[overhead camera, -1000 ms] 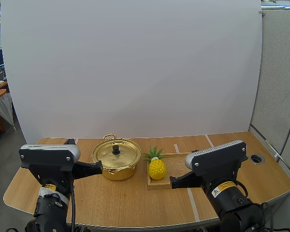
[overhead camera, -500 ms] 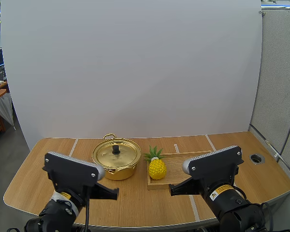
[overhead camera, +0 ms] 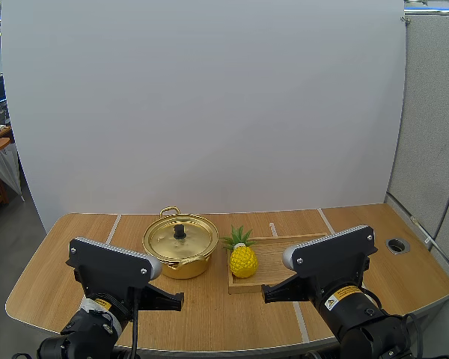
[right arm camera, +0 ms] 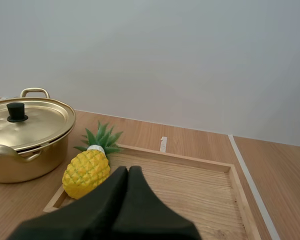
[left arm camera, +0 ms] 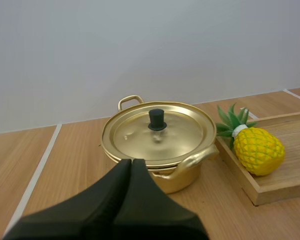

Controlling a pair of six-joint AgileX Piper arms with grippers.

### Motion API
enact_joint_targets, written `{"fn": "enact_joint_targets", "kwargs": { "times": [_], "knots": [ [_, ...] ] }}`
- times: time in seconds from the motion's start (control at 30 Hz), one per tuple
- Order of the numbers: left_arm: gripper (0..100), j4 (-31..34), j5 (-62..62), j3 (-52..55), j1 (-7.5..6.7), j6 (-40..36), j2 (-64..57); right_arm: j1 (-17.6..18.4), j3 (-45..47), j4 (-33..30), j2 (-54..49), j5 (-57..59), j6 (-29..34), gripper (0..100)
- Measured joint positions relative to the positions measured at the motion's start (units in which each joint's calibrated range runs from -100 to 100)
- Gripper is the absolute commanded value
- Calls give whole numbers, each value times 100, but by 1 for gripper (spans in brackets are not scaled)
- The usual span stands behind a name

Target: Open the pot, put the grape inside, and close it

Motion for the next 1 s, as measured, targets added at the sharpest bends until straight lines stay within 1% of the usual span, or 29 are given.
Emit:
{"fn": "enact_joint_targets", "kwargs": {
  "times": [0.03, 0.13, 0.17, 0.27, 0.47, 1.0],
  "knots": [
    [0, 254, -19, 0, 0, -314, 0, 0, 0, 0, 0, 0, 0, 0],
    [0, 1312, -53, 0, 0, -1586, 0, 0, 0, 0, 0, 0, 0, 0],
    [0, 1542, -53, 0, 0, -1919, 0, 0, 0, 0, 0, 0, 0, 0],
    [0, 2013, -66, 0, 0, -2439, 0, 0, 0, 0, 0, 0, 0, 0],
    [0, 2129, -72, 0, -79, -2629, 0, 0, 0, 0, 0, 0, 0, 0],
    [0, 2129, -246, 0, -79, -2648, -56, -7, 0, 0, 0, 0, 0, 0]
  ]
}}
